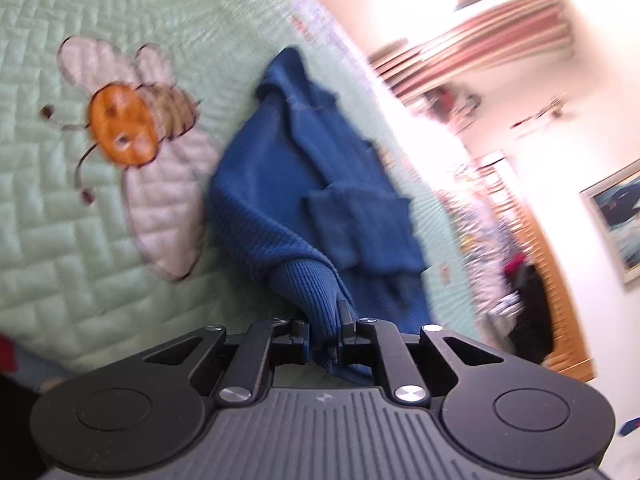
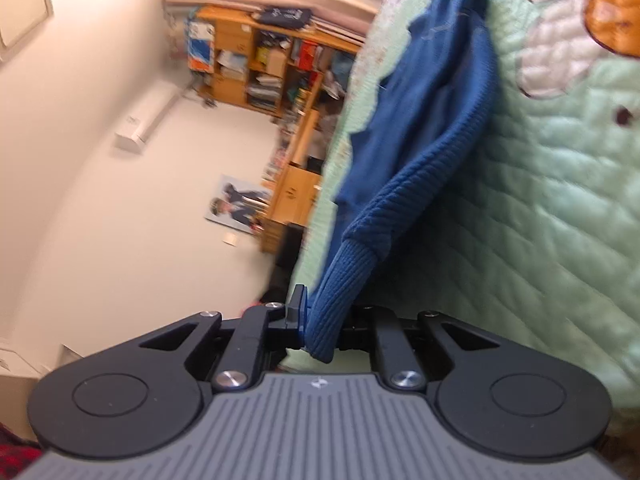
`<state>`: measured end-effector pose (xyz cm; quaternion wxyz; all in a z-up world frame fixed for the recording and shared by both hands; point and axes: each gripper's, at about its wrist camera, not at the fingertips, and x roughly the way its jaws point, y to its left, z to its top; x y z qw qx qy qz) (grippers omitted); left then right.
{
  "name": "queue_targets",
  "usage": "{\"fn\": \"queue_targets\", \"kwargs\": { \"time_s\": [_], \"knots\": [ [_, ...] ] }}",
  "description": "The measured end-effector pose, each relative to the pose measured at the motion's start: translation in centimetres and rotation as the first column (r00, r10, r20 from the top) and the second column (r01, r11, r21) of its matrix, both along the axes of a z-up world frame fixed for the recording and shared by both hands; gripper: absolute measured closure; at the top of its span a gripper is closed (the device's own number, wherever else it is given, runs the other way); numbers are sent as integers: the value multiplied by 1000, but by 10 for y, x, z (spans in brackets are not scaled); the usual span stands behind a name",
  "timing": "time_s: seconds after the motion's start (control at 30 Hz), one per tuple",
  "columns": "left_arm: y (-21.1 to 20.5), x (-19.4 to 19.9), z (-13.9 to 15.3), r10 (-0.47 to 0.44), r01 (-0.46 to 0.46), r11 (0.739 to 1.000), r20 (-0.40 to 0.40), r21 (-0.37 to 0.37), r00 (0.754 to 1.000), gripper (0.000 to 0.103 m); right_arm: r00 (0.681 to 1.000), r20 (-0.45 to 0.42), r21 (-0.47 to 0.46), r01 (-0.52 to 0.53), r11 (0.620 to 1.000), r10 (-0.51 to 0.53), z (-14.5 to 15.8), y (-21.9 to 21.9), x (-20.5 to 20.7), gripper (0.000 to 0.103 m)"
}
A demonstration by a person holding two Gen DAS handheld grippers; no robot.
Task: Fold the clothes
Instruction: 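Grasp the sweater hem with both grippers side by side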
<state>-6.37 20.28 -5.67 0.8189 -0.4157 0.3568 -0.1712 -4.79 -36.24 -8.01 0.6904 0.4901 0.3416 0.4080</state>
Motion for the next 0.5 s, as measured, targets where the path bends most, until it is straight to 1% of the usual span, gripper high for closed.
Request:
{"fn": "queue_targets", "kwargs": {
  "time_s": [0.13, 0.27, 0.4, 0.5],
  "knots": [
    [2, 14, 21, 3, 4, 997, 95, -71, 995, 91, 999, 33, 53, 9, 999, -11, 18, -5, 14, 89],
    [4, 44, 40, 14, 5, 992, 152, -124, 988, 91, 998, 46, 113, 39, 993, -44, 37, -7, 39, 89],
    [10, 99, 56, 60, -30, 985, 176, -171, 983, 91, 993, 73, 164, 79, 983, -92, 57, -3, 87, 89],
    [10, 160, 62, 95, -68, 985, 162, -161, 982, 91, 984, 93, 164, 133, 977, -150, 66, 3, 141, 89]
  ]
}}
